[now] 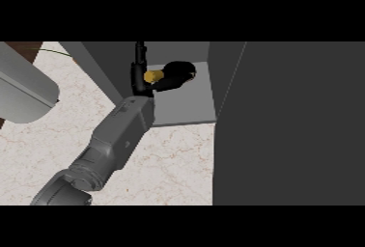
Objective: Pick up the wine, place it into the cabinet and close the cabinet
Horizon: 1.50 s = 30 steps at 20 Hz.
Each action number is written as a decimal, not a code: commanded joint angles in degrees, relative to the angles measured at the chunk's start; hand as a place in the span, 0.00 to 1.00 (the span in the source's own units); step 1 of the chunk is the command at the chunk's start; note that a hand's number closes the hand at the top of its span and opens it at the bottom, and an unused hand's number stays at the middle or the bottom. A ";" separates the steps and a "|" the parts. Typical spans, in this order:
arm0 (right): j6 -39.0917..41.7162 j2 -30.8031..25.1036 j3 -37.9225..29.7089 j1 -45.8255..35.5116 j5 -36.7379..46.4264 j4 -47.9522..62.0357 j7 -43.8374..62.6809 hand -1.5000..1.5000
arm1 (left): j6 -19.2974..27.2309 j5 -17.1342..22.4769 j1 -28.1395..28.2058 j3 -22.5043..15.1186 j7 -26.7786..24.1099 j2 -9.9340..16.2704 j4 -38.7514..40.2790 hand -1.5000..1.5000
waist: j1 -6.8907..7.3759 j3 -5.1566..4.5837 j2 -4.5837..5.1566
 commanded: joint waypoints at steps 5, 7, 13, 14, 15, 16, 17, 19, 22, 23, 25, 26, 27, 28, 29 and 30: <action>0.15 0.34 0.30 0.50 -1.62 -2.27 0.62 0.00 | -4.31 -0.09 3.09 1.00 -2.43 1.05 1.21 0.00 | 0.28 -0.37 0.58; 0.84 -0.34 0.19 3.99 -3.28 -6.65 2.10 0.00 | -4.84 -0.26 4.77 0.94 -4.82 0.46 0.60 0.00 | 0.34 -0.34 0.15; -2.31 0.95 1.73 -0.80 -0.08 -3.97 3.32 0.00 | -9.82 -1.25 3.43 0.04 -1.22 0.63 0.65 0.00 | 1.94 -0.37 -0.19; -0.15 0.09 -0.75 1.66 -3.26 -3.21 1.34 0.00 | -8.00 -0.31 2.62 -0.15 -2.30 0.05 1.11 0.00 | 0.26 -0.32 0.10; -1.24 1.48 3.12 1.74 0.14 -4.70 2.13 0.00 | -9.93 -0.43 4.24 -0.23 -2.06 0.05 1.15 0.00 | 1.03 -0.35 -0.12; -1.14 0.19 1.36 1.47 -1.44 -5.25 3.30 0.00 | -8.24 -0.32 3.26 -0.67 -2.10 0.05 0.78 0.00 | 0.94 -0.33 -0.23; -1.00 0.16 1.24 1.75 -2.07 -5.79 3.18 0.00 | -9.83 -0.43 5.85 -0.94 -3.83 0.05 0.75 0.00 | 1.22 -0.33 -0.32; 1.33 0.65 1.94 3.46 -1.33 -2.48 -1.19 0.00 | -9.99 1.79 5.39 0.14 -4.28 0.05 0.33 0.00 | 0.30 -0.32 -0.01; -0.47 0.30 1.89 1.73 -2.19 -4.19 2.33 0.00 | -11.65 3.54 5.10 -0.80 -3.43 0.05 -0.54 0.00 | 0.23 -0.33 -0.34; -1.52 2.33 5.58 0.93 2.24 -2.47 1.00 0.00 | -10.38 4.45 4.49 -1.22 -3.84 0.05 -0.71 0.00 | 0.06 -0.35 -0.27; -0.95 0.10 1.96 1.42 -2.40 -5.07 3.28 0.00 | -13.23 4.69 6.55 -1.86 -3.82 0.05 -1.75 0.00 | 1.19 -0.33 -0.60; -1.13 1.22 3.32 1.80 -0.97 -4.69 1.91 0.00 | -11.96 6.34 5.79 -2.72 -4.49 0.05 -2.22 0.00 | 0.21 -0.33 -0.48; -1.60 0.98 1.88 -0.57 -0.89 -2.74 1.43 0.00 | -12.90 6.93 7.63 -3.06 -4.85 0.05 -2.76 0.00 | 0.94 -0.33 -0.61; -1.71 0.42 1.89 0.71 -1.15 -4.56 2.95 0.00 | -12.12 7.32 6.18 -4.16 -2.97 0.05 -3.26 0.00 | 1.01 -0.32 -0.70; -1.83 1.23 3.65 0.78 0.43 -3.46 2.26 0.00 | -14.29 7.71 9.65 -4.99 -5.75 0.05 -3.32 0.00 | 0.87 -0.34 -0.63; -1.34 1.62 2.67 0.65 0.56 -1.04 -0.26 0.00 | -13.00 9.47 8.51 -7.02 -2.37 0.05 -5.84 0.00 | 1.36 -0.29 -0.98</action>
